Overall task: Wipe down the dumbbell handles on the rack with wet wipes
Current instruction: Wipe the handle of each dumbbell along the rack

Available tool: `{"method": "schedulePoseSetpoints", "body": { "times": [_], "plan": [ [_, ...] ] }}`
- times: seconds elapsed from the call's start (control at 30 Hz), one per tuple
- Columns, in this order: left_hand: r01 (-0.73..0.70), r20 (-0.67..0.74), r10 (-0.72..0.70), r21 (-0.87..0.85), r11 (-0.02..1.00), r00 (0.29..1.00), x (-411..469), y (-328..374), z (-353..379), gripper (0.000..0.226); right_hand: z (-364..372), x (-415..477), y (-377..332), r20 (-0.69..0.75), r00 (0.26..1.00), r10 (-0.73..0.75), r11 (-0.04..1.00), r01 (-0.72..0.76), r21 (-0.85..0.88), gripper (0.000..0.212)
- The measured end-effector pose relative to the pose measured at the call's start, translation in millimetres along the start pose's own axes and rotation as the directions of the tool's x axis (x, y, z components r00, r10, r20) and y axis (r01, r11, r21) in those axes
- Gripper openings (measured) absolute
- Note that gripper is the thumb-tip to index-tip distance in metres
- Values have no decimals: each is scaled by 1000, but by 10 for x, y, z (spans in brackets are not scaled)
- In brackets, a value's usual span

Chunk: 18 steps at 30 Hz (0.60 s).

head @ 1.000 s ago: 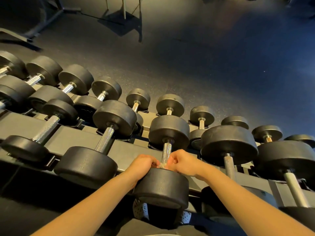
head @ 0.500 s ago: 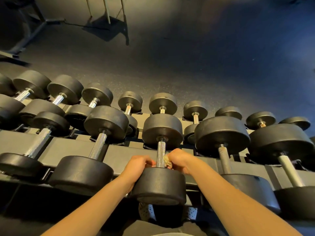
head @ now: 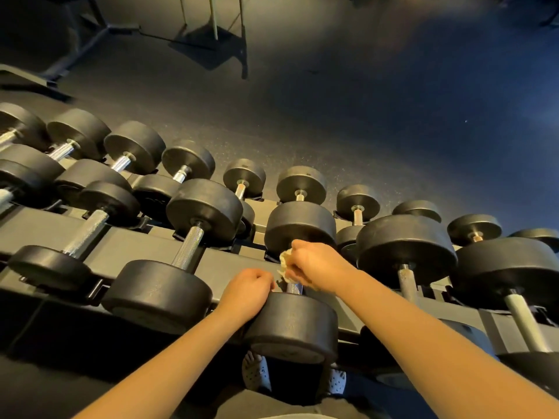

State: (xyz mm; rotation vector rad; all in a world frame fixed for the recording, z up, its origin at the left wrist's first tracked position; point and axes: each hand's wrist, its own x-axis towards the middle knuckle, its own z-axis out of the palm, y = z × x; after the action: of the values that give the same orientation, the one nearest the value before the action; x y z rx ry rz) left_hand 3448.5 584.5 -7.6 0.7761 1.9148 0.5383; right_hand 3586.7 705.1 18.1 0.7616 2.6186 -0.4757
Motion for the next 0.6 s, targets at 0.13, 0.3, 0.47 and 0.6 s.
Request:
{"method": "schedulePoseSetpoints", "body": {
  "times": [0.13,0.3,0.47,0.6],
  "plan": [
    [-215,-10,247,455,864,969,-50,42,-231,22,32,-71,-7,62,993,-99,962,80,262,19],
    [-259,-3,437,802,539,899,-147,119,-487,35,-24,86,178,-91,987,-136,981,121,-155,28],
    [-118,-135,554,910,397,822,-223,-88,-882,33,63,-20,37,-10,963,-269,952,264,-153,29],
    [11,-309,516,866,500,799,-323,-316,-1163,36,-146,-38,99,204,912,-357,894,269,359,19]
  ]
}}
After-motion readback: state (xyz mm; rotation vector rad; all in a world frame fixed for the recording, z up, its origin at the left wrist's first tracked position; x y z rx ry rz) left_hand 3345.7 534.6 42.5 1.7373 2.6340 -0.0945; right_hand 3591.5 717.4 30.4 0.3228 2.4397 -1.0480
